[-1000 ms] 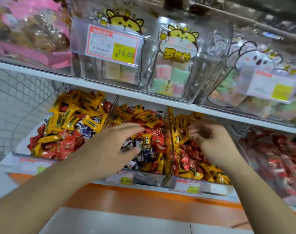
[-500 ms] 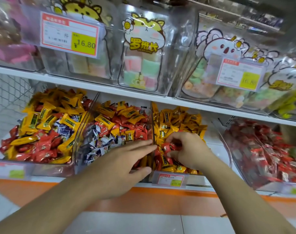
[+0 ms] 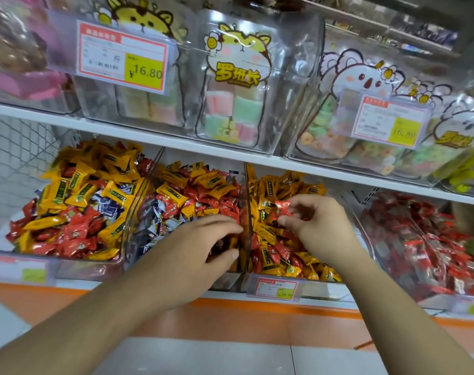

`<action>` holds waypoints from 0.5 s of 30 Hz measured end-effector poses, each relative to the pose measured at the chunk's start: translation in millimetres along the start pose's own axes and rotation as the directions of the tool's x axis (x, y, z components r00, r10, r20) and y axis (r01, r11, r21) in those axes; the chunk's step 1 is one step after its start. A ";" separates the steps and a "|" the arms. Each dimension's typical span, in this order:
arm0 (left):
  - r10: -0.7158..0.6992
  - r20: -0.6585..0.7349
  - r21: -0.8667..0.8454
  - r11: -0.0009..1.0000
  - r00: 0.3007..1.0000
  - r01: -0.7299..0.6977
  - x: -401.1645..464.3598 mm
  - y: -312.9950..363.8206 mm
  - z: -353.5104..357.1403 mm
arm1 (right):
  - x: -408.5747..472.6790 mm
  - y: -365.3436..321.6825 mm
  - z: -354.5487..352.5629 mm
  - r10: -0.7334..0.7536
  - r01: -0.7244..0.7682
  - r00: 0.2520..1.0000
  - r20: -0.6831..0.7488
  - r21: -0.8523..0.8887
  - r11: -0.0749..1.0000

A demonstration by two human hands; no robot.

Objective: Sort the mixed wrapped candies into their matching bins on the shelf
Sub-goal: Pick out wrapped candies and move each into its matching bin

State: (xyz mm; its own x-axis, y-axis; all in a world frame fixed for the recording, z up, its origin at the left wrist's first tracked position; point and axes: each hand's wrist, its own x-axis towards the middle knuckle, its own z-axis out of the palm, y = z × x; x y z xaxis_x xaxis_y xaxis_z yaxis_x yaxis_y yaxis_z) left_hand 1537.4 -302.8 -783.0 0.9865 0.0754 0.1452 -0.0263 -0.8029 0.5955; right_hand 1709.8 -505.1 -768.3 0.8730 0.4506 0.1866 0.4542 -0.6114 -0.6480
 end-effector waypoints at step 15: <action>-0.343 0.045 -0.803 0.546 0.938 0.238 -10.9 -4.1 -31.4 | -27.8 -107.4 59.8 -0.134 0.017 0.981 0.140 0.624 0.781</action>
State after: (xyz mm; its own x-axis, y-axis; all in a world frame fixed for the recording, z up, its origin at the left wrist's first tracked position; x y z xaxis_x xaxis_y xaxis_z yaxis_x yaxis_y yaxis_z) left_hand 1521.7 -281.7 -762.3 0.9418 0.3199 -0.1033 0.0907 0.0542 0.9944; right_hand 1626.2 -413.0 -748.0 0.7709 0.6150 0.1662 0.2589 -0.0641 -0.9638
